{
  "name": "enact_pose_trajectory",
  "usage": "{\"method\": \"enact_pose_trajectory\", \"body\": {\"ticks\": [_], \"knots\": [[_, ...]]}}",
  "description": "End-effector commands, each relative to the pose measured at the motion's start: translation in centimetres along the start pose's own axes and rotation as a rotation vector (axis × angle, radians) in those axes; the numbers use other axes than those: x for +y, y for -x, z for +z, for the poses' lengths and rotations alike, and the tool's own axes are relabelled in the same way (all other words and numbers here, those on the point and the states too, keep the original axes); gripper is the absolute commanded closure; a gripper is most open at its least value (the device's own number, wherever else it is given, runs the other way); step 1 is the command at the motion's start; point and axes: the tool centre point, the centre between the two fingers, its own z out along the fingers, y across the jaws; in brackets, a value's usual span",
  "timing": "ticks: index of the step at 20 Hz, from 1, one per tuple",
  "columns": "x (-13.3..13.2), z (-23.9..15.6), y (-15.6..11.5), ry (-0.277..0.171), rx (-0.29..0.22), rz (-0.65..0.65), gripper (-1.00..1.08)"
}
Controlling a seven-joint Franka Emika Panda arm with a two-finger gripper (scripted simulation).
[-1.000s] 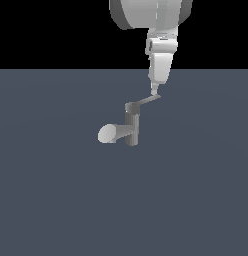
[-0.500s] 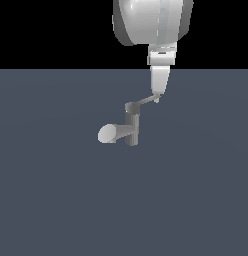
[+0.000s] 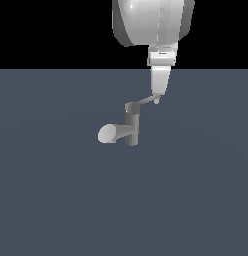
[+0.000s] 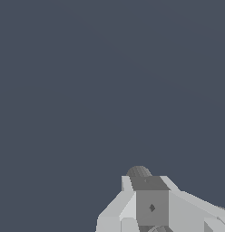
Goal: Turn on the faucet by rotating a designated handle.
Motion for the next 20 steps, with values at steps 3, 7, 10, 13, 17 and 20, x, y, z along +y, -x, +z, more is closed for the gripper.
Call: {"method": "enact_pose_trajectory", "body": {"ticks": [3, 7, 10, 13, 17, 20], "knots": [[1.2, 0.0, -0.1, 0.000, 0.000, 0.000, 1.08], [2.3, 0.0, -0.2, 0.000, 0.000, 0.000, 1.08], [3.1, 0.0, -0.3, 0.000, 0.000, 0.001, 1.08], [3.9, 0.0, -0.4, 0.000, 0.000, 0.001, 1.08], [5.0, 0.0, -0.4, 0.000, 0.000, 0.001, 1.08], [5.9, 0.0, -0.5, 0.000, 0.000, 0.001, 1.08]]}}
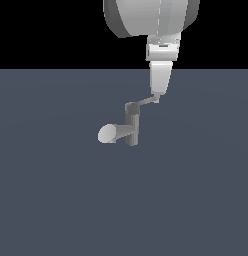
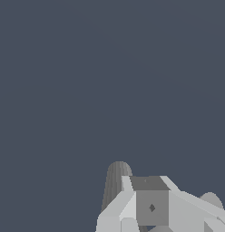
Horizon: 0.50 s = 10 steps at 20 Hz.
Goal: Turn on the faucet by rotating a designated handle.
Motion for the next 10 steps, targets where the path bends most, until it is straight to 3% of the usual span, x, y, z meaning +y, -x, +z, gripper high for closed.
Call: {"method": "enact_pose_trajectory", "body": {"ticks": [1, 2, 10], "knots": [[1.5, 1.4, -0.8, 0.035, 0.005, 0.010, 1.08], [0.1, 0.0, 0.1, 0.000, -0.004, -0.002, 1.08], [2.5, 0.5, 1.4, 0.012, -0.001, 0.002, 1.08]]}}
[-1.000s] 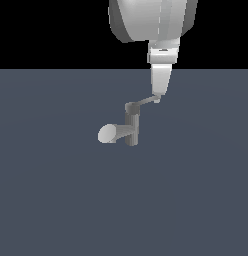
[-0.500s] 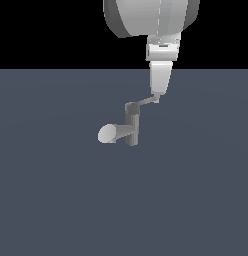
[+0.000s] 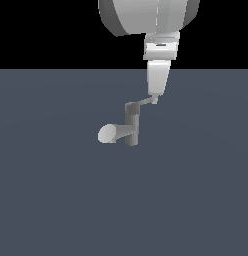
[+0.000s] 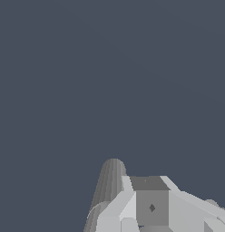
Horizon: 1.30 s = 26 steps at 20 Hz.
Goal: Turn on the faucet by rotating a designated handle.
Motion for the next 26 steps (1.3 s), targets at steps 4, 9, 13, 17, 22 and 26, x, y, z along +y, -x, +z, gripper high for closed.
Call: {"method": "enact_pose_trajectory", "body": {"ticks": [4, 9, 13, 17, 22, 26], "knots": [[2.2, 0.8, 1.4, 0.024, 0.001, -0.008, 1.08], [3.7, 1.0, 2.2, 0.031, 0.003, -0.005, 1.08], [4.9, 1.2, 2.8, 0.037, 0.005, -0.003, 1.08], [4.3, 0.2, 2.2, 0.012, -0.001, 0.015, 1.08], [5.0, 0.6, 5.3, 0.023, 0.002, 0.009, 1.08], [5.7, 1.0, 8.0, 0.033, 0.004, 0.004, 1.08]]}}
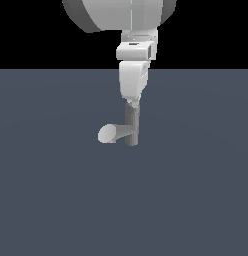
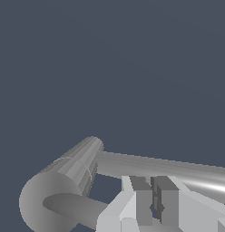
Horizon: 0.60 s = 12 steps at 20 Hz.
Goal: Turn on the faucet by rotating a designated handle.
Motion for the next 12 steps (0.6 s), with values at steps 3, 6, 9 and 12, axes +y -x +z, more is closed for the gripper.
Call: {"method": "enact_pose_trajectory", "body": {"ticks": [3, 6, 9, 12], "knots": [[1.7, 1.2, 4.7, 0.027, 0.003, -0.038, 1.08], [0.2, 0.1, 2.1, 0.003, -0.003, 0.014, 1.08], [-0.2, 0.3, 3.3, 0.007, -0.002, 0.007, 1.08], [-0.7, 0.5, 4.5, 0.011, -0.001, -0.001, 1.08]]}}
